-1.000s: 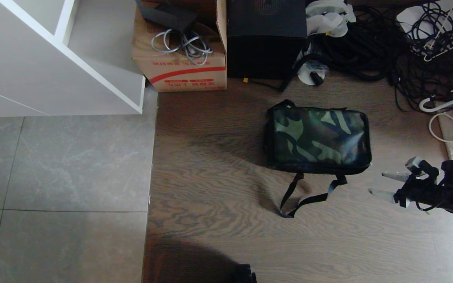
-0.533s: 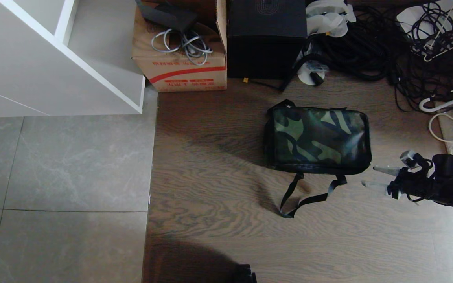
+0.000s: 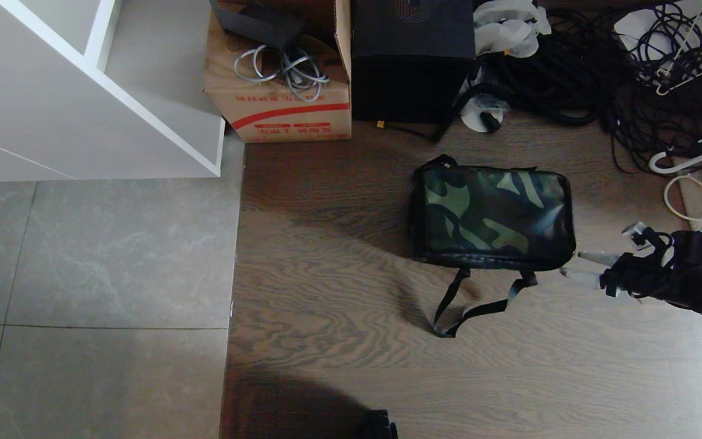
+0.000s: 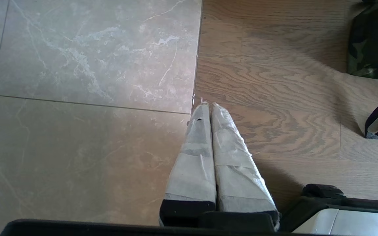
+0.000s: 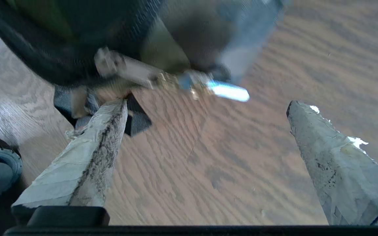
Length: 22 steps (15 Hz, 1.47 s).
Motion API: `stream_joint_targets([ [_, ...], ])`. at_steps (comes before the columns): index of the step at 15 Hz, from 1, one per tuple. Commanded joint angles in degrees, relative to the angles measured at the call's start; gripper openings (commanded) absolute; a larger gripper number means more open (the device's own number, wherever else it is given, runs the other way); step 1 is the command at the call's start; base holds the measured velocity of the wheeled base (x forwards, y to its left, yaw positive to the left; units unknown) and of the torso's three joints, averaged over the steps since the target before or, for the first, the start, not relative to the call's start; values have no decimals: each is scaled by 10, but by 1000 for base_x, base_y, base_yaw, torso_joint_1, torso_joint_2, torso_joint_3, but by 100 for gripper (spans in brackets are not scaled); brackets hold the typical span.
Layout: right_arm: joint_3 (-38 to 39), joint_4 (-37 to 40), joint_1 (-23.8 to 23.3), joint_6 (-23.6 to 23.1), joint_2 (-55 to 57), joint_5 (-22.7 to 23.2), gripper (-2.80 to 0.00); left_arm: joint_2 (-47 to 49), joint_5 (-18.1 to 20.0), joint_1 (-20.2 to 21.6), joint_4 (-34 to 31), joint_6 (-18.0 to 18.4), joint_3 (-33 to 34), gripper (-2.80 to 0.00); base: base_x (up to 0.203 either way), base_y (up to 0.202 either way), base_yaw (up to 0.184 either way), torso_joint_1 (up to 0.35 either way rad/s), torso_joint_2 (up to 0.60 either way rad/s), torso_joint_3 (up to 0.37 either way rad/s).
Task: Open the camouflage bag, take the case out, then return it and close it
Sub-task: Open the top of the storage box
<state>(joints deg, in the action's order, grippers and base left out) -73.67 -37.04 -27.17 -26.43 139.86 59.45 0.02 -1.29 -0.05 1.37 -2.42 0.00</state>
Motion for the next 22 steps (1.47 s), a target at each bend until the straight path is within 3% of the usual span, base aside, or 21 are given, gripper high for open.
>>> stream_joint_targets([
  [1, -10, -3, 10, -2, 4, 4, 0, 0, 0, 0, 0, 0, 4, -280, 0, 0, 0, 0, 0, 0],
  [6, -25, -79, 23, -3, 31, 4, 0, 0, 0, 0, 0, 0, 4, -280, 0, 0, 0, 0, 0, 0],
  [7, -24, -84, 23, -10, 34, 9, -280, 0, 0, 0, 0, 0, 5, -280, 0, 0, 0, 0, 0, 0],
  [10, -18, -84, 23, -37, 36, 11, -280, 0, 0, 0, 0, 0, 4, -280, 0, 0, 0, 0, 0, 0],
  [22, 1, -71, 3, -36, 9, 17, -280, 0, 0, 0, 0, 0, 5, -280, 0, 0, 0, 0, 0, 0],
])
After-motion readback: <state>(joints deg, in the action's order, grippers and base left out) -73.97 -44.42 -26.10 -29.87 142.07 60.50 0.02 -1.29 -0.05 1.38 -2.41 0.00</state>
